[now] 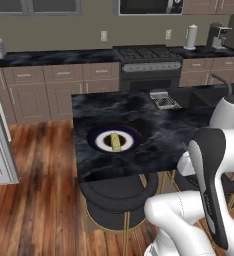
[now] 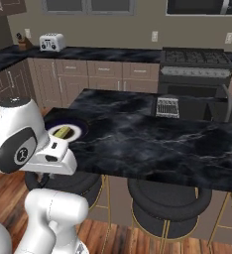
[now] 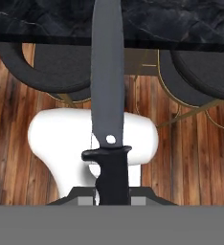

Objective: Retrieve the butter from the fridge and place it on a plate on the dining table. Then retrieve the butter knife by the fridge and place it near the plate.

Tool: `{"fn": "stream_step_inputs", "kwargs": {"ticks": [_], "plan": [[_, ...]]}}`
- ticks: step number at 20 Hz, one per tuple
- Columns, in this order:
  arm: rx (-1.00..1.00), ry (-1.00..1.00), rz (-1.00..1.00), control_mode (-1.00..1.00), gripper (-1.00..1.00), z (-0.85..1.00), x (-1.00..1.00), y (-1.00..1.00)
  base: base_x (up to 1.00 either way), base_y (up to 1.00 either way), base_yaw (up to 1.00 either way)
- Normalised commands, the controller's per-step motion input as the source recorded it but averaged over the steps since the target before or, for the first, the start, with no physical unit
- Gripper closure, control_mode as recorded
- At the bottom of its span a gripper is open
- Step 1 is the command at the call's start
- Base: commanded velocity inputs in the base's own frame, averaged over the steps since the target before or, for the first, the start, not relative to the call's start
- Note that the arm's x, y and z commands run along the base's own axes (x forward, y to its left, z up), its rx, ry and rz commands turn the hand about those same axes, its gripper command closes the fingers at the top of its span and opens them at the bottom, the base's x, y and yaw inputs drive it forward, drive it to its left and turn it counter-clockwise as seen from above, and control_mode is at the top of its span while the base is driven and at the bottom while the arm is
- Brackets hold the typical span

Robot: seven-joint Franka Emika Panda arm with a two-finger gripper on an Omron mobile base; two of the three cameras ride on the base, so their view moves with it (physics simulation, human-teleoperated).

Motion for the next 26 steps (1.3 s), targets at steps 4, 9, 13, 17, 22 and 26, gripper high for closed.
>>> {"fn": "stream_step_inputs", "kwargs": {"ticks": [4,9,13,17,22,26], "plan": [[0.0,-0.05,0.02,-1.0,1.0,0.0,0.22,-0.05,0.0,0.0,0.0],[0.0,-0.05,0.0,-1.0,1.0,0.12,0.93,0.04,0.0,0.0,0.0],[0.01,0.0,0.0,-1.0,1.0,0.2,0.51,-0.27,0.0,0.0,0.0],[0.07,0.0,0.0,-1.0,1.0,0.0,0.31,-0.45,0.0,0.0,0.0],[0.07,0.0,0.0,-1.0,1.0,-0.04,0.94,-0.12,0.0,0.0,0.0],[0.02,-0.02,0.0,-1.0,1.0,-0.11,0.88,-0.07,0.0,0.0,0.0]]}}
